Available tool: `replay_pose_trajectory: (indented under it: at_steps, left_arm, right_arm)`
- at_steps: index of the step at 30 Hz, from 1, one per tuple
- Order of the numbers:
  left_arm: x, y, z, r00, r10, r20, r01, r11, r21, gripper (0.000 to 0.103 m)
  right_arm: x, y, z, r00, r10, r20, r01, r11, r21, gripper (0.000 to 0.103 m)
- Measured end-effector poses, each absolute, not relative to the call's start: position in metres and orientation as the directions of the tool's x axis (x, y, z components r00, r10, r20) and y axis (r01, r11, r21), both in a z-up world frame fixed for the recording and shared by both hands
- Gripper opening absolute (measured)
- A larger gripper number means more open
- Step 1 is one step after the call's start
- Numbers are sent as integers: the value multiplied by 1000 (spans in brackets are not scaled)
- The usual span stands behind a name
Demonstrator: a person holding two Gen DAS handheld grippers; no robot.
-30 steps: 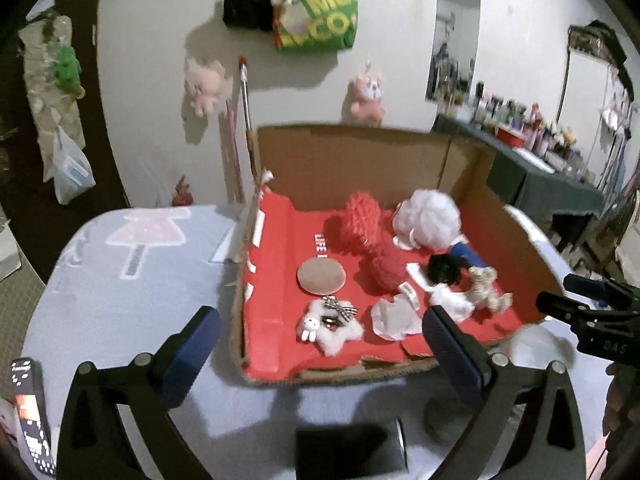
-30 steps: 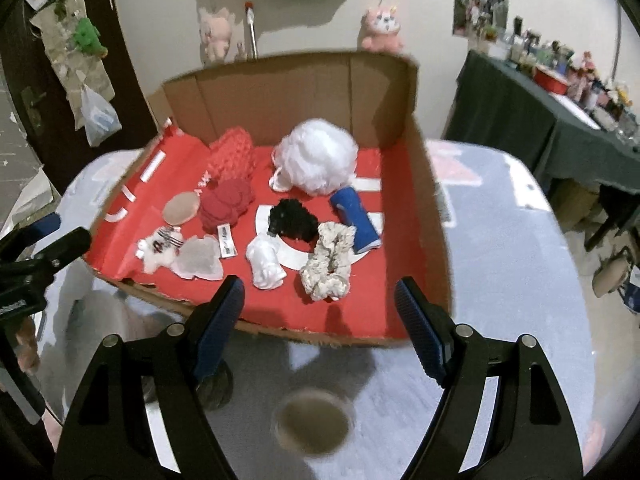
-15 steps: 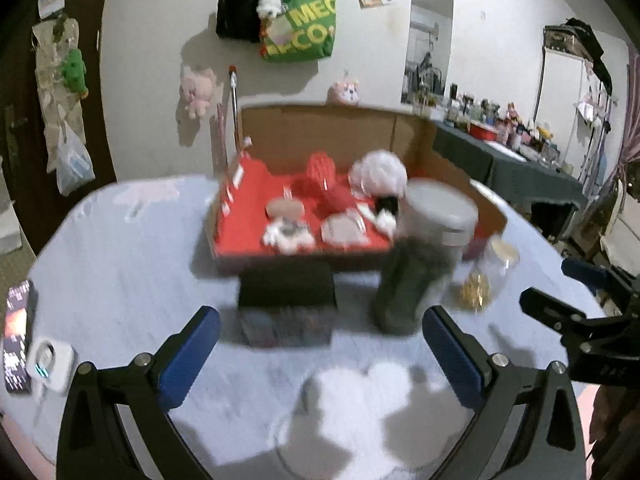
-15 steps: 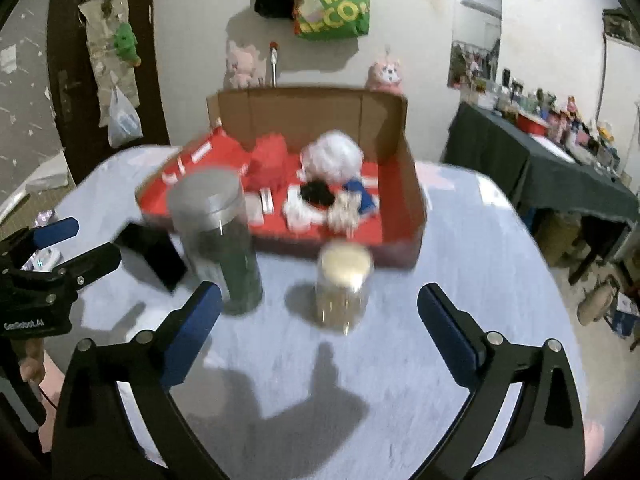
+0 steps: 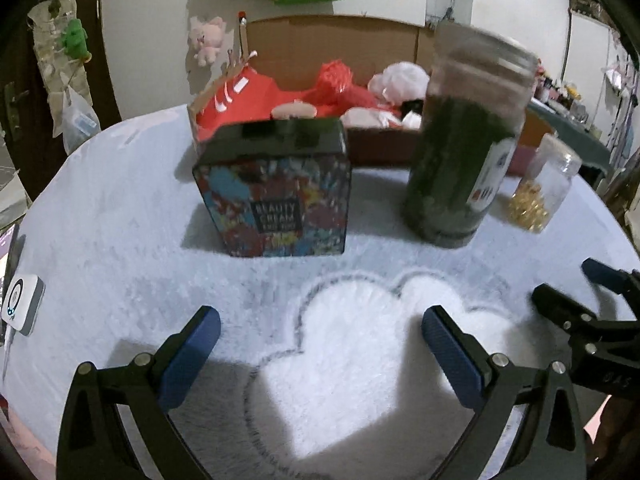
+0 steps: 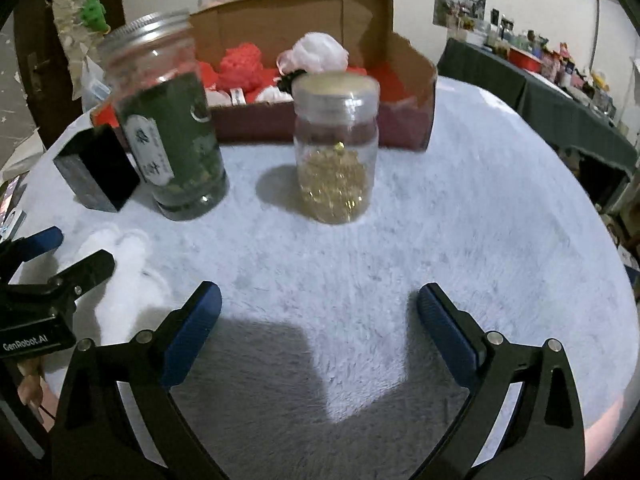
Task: Organize soft objects
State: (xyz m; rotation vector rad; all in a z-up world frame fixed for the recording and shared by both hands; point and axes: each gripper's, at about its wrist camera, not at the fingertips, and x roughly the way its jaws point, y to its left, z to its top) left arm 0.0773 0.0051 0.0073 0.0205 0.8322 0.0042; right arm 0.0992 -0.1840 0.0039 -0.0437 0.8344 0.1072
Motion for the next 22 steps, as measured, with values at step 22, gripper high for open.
replay_pose_trajectory:
  at_steps: [22]
  left_arm:
    - [73, 5, 5, 686, 17, -727, -4, 1000, 19, 103]
  right_arm:
    - [99, -184, 3, 670, 67, -739, -103, 995, -3, 102]
